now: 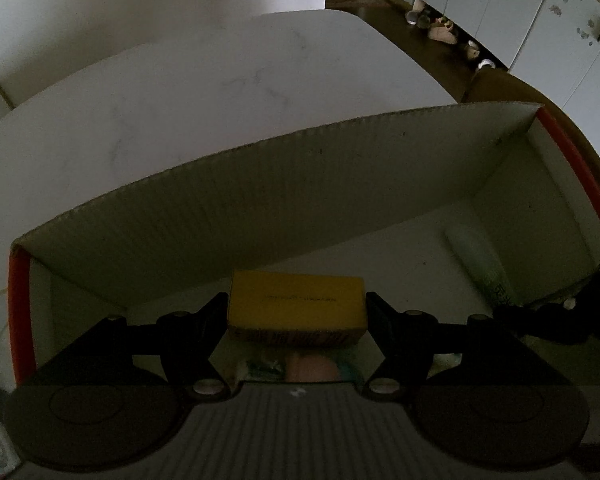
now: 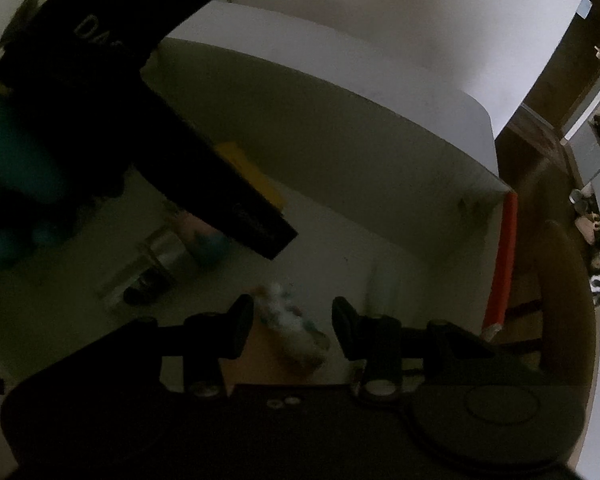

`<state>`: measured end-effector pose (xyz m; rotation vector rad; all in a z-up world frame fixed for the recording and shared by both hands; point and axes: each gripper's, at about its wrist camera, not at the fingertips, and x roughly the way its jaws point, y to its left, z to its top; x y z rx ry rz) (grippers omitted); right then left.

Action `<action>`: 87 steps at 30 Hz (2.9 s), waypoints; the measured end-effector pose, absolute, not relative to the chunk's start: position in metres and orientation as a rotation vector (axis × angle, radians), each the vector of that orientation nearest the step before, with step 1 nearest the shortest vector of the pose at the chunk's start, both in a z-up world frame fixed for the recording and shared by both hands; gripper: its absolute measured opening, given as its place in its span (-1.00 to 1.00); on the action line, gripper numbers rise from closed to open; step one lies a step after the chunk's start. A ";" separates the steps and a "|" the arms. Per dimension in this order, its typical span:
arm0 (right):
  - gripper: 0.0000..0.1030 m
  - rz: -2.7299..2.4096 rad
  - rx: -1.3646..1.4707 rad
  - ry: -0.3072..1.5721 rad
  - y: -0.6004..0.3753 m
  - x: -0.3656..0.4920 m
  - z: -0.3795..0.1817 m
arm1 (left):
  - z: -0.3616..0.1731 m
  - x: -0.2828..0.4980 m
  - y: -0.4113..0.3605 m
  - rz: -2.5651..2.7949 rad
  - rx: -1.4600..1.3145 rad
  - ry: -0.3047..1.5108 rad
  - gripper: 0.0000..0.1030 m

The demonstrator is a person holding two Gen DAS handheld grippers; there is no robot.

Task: Organize rigid objects
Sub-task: 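Lower both tools into the box and open them to release the items, then withdraw both tools from the box back toward the table items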

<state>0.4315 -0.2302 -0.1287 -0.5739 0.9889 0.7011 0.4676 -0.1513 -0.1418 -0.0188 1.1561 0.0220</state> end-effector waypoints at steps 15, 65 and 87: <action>0.17 0.682 -0.504 0.936 -0.242 0.422 -0.114 | -0.118 0.452 -0.157 0.018 -0.030 1.082 0.38; 0.98 0.675 -0.182 0.745 -0.230 0.325 -0.040 | -0.006 0.242 -0.072 -0.016 -0.054 0.702 0.58; 0.99 0.732 -0.182 0.767 -0.084 0.267 -0.053 | -0.048 0.176 0.093 0.067 -0.039 0.727 0.58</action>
